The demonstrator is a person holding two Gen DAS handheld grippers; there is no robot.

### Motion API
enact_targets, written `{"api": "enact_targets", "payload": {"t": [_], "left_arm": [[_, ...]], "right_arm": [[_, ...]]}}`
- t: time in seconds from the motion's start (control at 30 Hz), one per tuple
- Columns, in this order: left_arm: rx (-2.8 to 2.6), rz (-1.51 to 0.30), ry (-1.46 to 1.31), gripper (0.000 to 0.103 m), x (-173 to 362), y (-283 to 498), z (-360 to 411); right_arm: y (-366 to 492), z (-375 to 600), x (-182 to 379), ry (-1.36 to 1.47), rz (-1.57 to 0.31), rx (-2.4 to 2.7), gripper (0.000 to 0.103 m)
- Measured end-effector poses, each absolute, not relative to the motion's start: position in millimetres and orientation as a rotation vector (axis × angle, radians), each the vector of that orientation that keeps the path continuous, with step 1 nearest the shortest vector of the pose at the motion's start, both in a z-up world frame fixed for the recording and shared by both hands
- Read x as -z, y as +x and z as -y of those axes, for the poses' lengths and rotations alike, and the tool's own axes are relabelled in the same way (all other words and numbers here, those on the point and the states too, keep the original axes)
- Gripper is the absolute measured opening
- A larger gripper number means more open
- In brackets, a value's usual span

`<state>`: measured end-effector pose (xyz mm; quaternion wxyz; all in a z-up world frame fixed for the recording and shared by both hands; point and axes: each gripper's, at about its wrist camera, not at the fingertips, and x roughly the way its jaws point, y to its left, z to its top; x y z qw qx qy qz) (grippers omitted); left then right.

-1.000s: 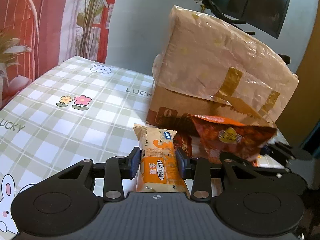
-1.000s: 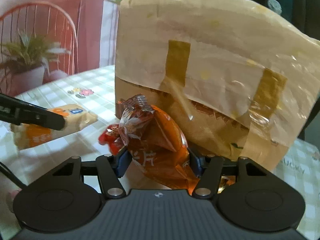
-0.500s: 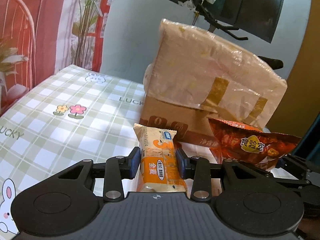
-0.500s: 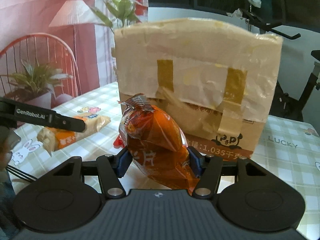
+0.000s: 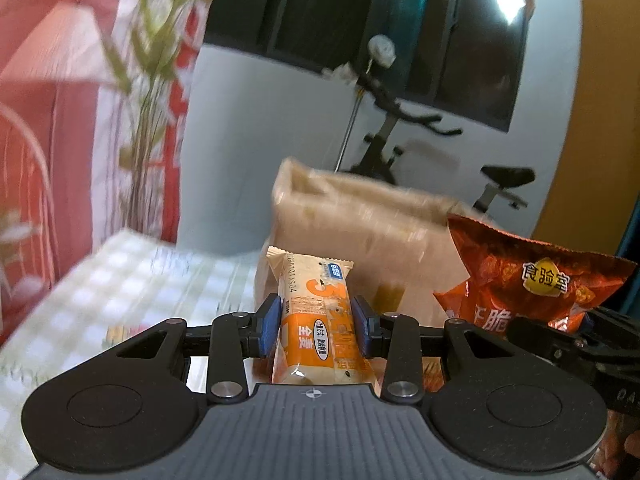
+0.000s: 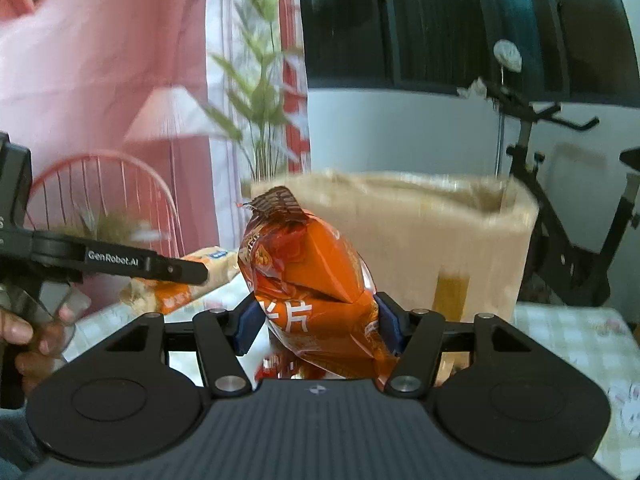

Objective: Organize snacks
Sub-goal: 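Lift both packets and carry them over the lined box, then lower both packets into the box and open both tools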

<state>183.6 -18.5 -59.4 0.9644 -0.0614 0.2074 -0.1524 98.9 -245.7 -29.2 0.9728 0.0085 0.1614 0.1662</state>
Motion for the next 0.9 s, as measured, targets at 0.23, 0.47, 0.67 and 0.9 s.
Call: {"api": "enact_targets", "payload": {"t": [0.23,0.47,0.67,0.9], "left_arm": [[0.361,-0.305,-0.115,0.040,10,203,36],[0.433,-0.295,-0.123,0.040,-14,246,70],[0.468,-0.367,-0.136,0.040,-5,299,101],[0.478,-0.454,-0.120,0.040,19,350,123]], "right_arm": [[120,261,-20,0.067,-0.245,-0.320,0.061],[165,290,-58,0.133,-0.199,-0.254,0.061],[222,313,-56,0.217,-0.261,-0.169,0.061],[265,328,-32,0.293,-0.338,-0.129,0.061]]}}
